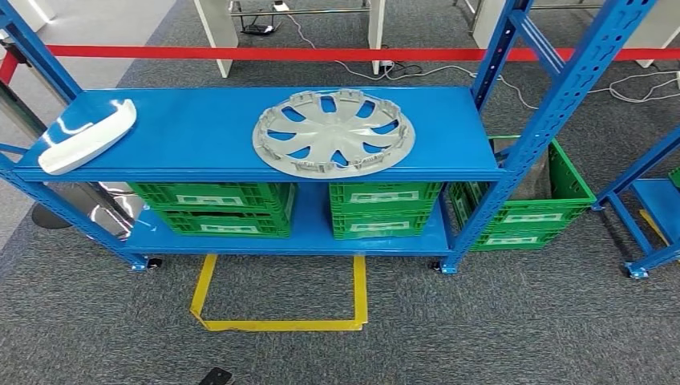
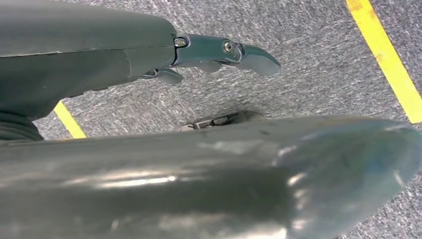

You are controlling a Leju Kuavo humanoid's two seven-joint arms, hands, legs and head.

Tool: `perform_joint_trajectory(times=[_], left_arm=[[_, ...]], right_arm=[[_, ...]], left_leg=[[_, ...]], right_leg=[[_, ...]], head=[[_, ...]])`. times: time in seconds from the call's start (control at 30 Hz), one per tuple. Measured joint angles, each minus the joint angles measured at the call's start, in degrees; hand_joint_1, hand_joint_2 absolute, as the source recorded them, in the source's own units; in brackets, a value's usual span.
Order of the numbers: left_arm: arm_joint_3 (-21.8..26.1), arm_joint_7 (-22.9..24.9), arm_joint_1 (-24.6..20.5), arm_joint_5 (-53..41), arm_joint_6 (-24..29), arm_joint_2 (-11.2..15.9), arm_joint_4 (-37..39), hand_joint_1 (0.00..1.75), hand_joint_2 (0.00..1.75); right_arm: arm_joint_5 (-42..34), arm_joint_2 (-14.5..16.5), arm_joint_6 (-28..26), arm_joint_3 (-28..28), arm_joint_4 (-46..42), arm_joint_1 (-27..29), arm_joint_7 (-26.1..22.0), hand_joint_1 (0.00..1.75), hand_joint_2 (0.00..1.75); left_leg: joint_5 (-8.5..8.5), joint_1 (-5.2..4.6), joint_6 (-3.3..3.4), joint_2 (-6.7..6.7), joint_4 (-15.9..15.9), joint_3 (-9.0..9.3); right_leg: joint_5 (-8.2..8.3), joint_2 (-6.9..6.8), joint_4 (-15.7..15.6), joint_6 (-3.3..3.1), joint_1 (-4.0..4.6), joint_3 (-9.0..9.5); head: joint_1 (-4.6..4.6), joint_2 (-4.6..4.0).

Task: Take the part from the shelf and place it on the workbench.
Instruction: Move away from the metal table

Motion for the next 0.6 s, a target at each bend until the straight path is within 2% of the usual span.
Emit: perform_joint_trajectory(times=[0.07, 0.17, 0.2, 0.27, 0.3, 0.37, 0.4, 0.43, 0.47, 0.53, 0.57, 0.6], left_arm=[[0.0, 0.11, -0.06, -0.01, 0.05, 0.01, 0.0, 0.0, 0.0], [0.0, 0.22, -0.12, -0.02, 0.01, 0.07, 0.0, 0.0, 0.0], [0.0, 0.24, -0.13, -0.02, -0.01, 0.07, 0.0, 0.0, 0.0], [0.0, 0.28, -0.17, -0.02, -0.04, 0.03, 0.0, 0.0, 0.0], [0.0, 0.29, -0.22, -0.02, -0.06, 0.0, 0.0, 0.0, 0.0], [0.01, 0.33, -0.24, -0.03, -0.09, -0.03, 0.0, 0.0, 0.0], [0.01, 0.37, -0.2, -0.03, -0.11, -0.04, 0.0, 0.0, 0.0], [0.02, 0.42, -0.15, -0.04, -0.12, -0.05, 0.0, 0.0, 0.0], [0.02, 0.47, -0.13, -0.04, -0.13, -0.06, 0.0, 0.0, 0.0], [0.02, 0.56, -0.18, -0.08, -0.15, -0.09, 0.0, 0.0, 0.0], [0.03, 0.59, -0.26, -0.09, -0.15, -0.07, 0.0, 0.0, 0.0], [0.03, 0.61, -0.33, -0.11, -0.14, -0.04, 0.0, 0.0, 0.0]], right_arm=[[0.19, 0.0, 0.12, -0.17, 0.0, 0.0, -0.1, 0.0, 1.75], [0.7, 0.0, 0.11, -0.22, 0.0, -0.02, -0.15, 0.0, 1.75], [0.81, 0.0, 0.1, -0.22, -0.01, -0.05, -0.15, 0.0, 1.75], [0.9, -0.03, 0.06, -0.23, -0.02, -0.08, -0.19, 0.0, 1.75], [0.91, -0.05, 0.08, -0.23, -0.02, -0.08, -0.24, 0.0, 1.75], [0.96, -0.07, 0.17, -0.25, -0.02, -0.06, -0.34, 0.0, 1.75], [0.98, -0.07, 0.22, -0.26, -0.02, -0.03, -0.38, 0.0, 1.75], [1.01, -0.08, 0.24, -0.27, -0.02, 0.01, -0.38, 0.0, 1.75], [1.03, -0.1, 0.25, -0.28, -0.02, 0.04, -0.38, 0.0, 1.75], [1.04, -0.13, 0.25, -0.28, -0.02, 0.06, -0.42, 0.0, 1.75], [1.04, -0.11, 0.25, -0.28, -0.02, 0.03, -0.46, 0.0, 1.75], [1.05, -0.09, 0.25, -0.28, -0.01, 0.0, -0.49, 0.0, 1.75]], left_leg=[[-0.05, -0.06, 0.12, 0.0, 0.12, -0.04], [-0.1, -0.3, 1.01, 0.01, 0.24, -0.17], [0.23, -0.12, 1.35, 0.0, -0.37, 0.07], [1.13, 0.28, 1.82, -0.04, -2.0, 0.81], [1.55, 0.52, 1.99, -0.07, -2.69, 1.12], [1.79, 0.59, 2.14, -0.18, -2.96, 1.15], [1.78, 0.63, 2.11, -0.28, -2.93, 1.11], [1.74, 0.7, 2.01, -0.43, -2.87, 1.12], [1.67, 0.83, 1.82, -0.64, -2.75, 1.13], [1.24, 1.24, 1.0, -1.18, -2.05, 1.07], [0.88, 1.35, 0.44, -1.5, -1.45, 0.89], [0.61, 1.39, -0.09, -1.75, -0.94, 0.66]], right_leg=[[0.06, -0.01, -0.07, 0.11, -0.05, 0.01], [0.35, -0.08, -0.41, 0.62, -0.23, 0.11], [0.35, -0.08, -0.52, 0.77, -0.2, 0.17], [-0.63, 0.31, 0.55, 1.09, -0.13, -0.36], [-1.97, 0.63, 2.69, 1.25, -0.13, -1.38], [-5.37, 1.07, 9.66, 1.67, -0.29, -4.69], [-6.41, 1.1, 12.83, 1.9, -0.42, -6.25], [-6.44, 1.1, 14.34, 2.14, -0.58, -7.03], [-5.43, 1.11, 13.75, 2.38, -0.76, -6.81], [-1.75, 1.57, 6.82, 2.99, -1.27, -3.36], [-0.62, 2.13, 3.29, 3.04, -1.4, -1.48], [-0.1, 2.52, 0.91, 2.75, -1.44, -0.12]], head=[[0.0, 0.0], [-0.03, 0.0], [-0.04, 0.0], [0.07, 0.0], [0.13, 0.0], [0.19, 0.0], [0.19, 0.0], [0.16, 0.0], [0.15, 0.0], [0.15, 0.0], [0.25, 0.0], [0.27, 0.0]])
